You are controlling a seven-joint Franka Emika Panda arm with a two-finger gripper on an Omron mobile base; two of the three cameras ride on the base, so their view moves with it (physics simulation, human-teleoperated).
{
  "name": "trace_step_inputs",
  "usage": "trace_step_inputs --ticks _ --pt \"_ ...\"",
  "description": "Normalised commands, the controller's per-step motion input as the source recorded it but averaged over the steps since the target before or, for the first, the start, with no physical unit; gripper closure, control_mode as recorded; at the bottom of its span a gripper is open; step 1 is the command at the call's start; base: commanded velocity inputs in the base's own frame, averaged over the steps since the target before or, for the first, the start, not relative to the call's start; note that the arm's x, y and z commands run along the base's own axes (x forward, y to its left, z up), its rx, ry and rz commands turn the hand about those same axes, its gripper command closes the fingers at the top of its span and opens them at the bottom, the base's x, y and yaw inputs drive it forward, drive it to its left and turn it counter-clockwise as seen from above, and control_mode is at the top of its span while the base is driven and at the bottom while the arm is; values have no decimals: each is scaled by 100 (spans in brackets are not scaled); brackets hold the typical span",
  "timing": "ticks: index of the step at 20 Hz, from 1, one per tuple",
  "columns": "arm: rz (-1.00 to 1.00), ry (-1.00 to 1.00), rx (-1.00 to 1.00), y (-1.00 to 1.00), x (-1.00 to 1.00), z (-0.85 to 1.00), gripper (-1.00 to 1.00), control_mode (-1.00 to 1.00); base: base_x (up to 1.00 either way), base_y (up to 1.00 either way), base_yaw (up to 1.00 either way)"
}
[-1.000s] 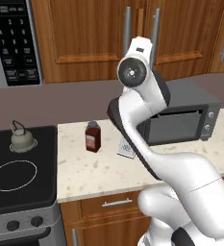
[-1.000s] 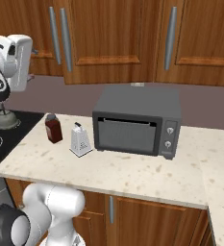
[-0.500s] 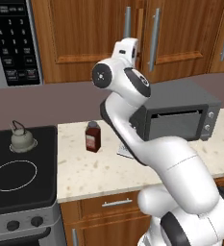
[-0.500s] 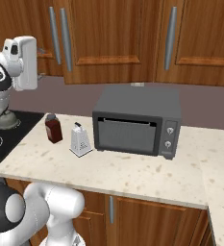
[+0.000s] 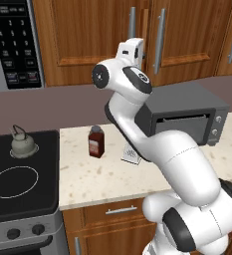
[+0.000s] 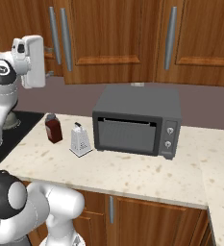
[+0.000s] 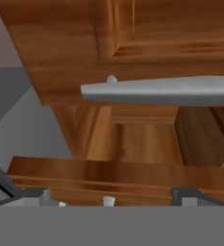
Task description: Pick the pan from the cabinet and place it on the stove. Then turn on the stove burner for the pan.
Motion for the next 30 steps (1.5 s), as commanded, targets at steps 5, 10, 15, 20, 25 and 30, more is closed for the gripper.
trace_step_inputs --ticks 5,10,15,20,25,30 --pt "-3 0 -3 -11 21 0 -100 -100 0 0 0" --pt "0 0 -2 -7 29 0 -100 -100 0 0 0" --pt "0 0 -2 0 31 0 -100 -100 0 0 0" --pt "0 0 -3 -4 25 0 -100 -100 0 0 0" --pt "-6 0 -2 -38 3 0 -100 -100 0 0 0" --pt "-16 0 0 -70 -8 0 -100 -100 0 0 0"
